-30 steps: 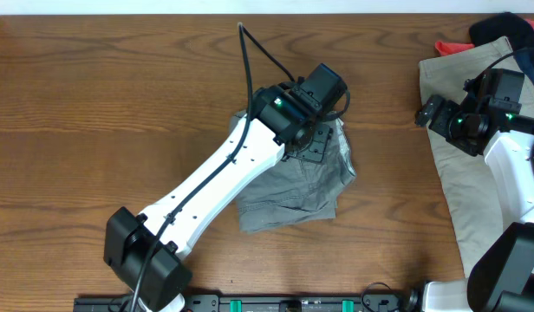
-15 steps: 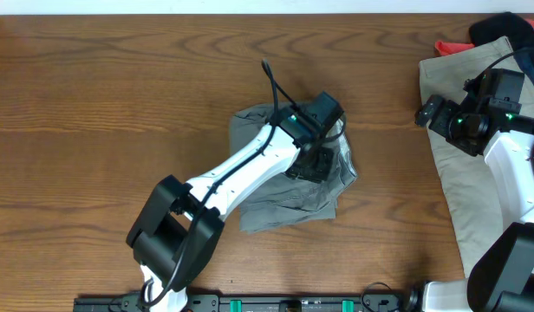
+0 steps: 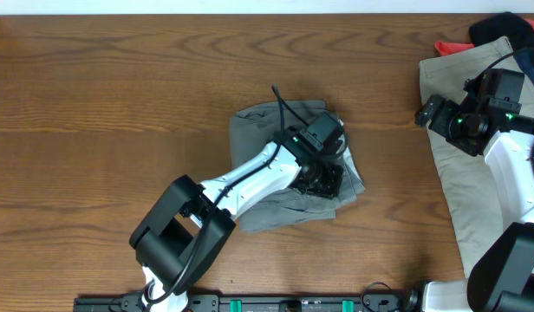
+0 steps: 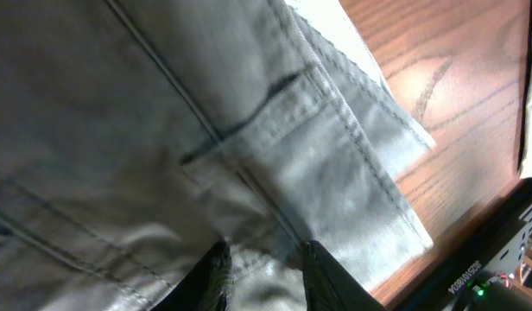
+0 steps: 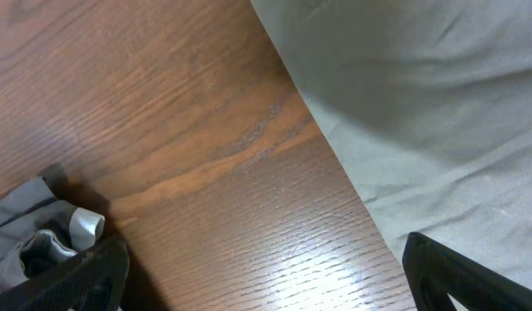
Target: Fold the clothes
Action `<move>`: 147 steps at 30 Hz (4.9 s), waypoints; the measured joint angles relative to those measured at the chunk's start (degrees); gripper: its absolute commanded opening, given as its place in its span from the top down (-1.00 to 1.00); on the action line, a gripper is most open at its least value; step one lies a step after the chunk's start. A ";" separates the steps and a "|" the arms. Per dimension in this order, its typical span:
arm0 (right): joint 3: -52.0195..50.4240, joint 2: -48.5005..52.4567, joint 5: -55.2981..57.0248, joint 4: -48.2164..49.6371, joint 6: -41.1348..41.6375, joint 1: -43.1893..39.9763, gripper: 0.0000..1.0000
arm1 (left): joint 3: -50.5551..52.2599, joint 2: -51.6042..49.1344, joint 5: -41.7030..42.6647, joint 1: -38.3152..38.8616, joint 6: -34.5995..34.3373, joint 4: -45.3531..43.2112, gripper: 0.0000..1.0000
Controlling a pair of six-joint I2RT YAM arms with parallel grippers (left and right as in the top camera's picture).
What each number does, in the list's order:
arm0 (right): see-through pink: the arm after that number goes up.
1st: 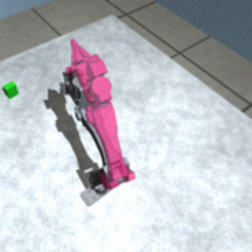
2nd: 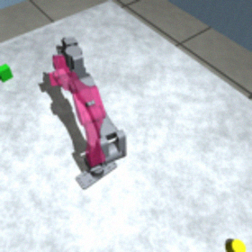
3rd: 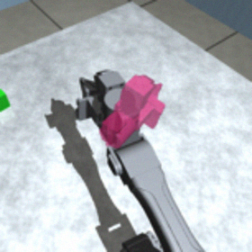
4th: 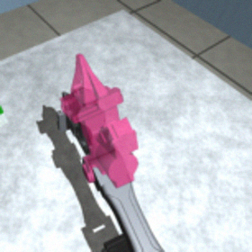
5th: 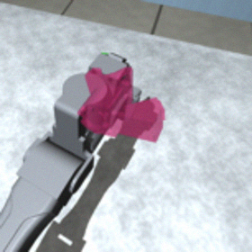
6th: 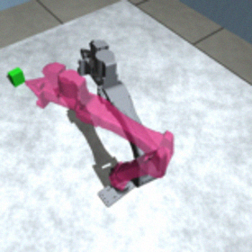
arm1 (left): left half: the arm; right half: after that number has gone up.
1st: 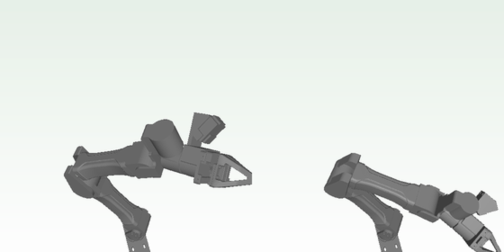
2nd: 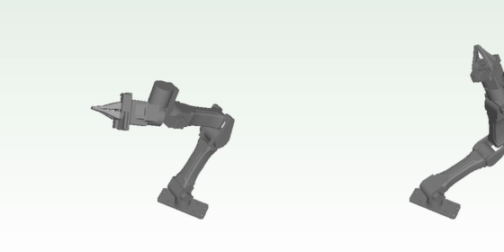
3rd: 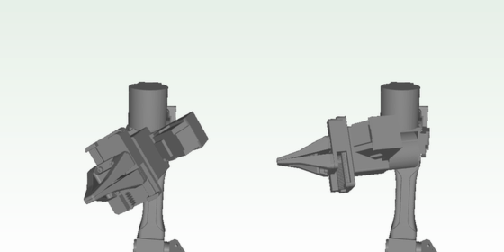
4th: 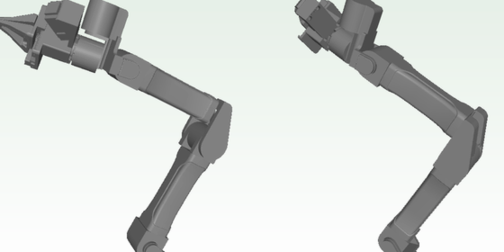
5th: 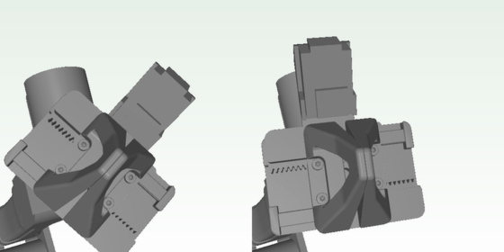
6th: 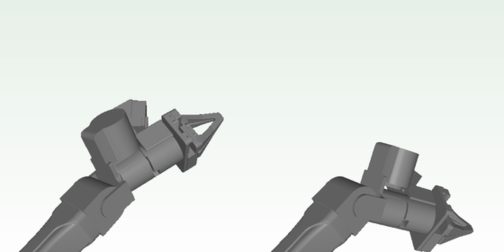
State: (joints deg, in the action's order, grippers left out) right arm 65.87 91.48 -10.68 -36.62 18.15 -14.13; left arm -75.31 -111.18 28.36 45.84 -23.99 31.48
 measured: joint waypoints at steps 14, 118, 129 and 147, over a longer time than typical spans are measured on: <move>0.00 0.02 -0.02 0.02 -0.02 0.00 -0.99 | 7.45 0.02 1.11 1.09 -0.22 -9.68 0.32; 0.00 0.00 0.00 0.02 -0.02 0.00 -0.99 | 20.72 11.85 1.77 -34.58 10.40 0.59 -0.96; 0.00 0.02 -0.02 0.02 -0.02 0.00 -0.99 | 20.72 7.98 11.17 -33.64 11.93 -5.55 0.10; 0.00 0.02 0.00 0.02 -0.02 0.00 -0.99 | 20.98 7.26 1.14 -45.86 -2.93 -24.81 0.87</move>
State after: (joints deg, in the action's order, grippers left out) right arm 65.87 91.50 -10.68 -36.60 18.13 -14.13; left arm -54.33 -103.92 29.50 -0.01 -26.92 6.68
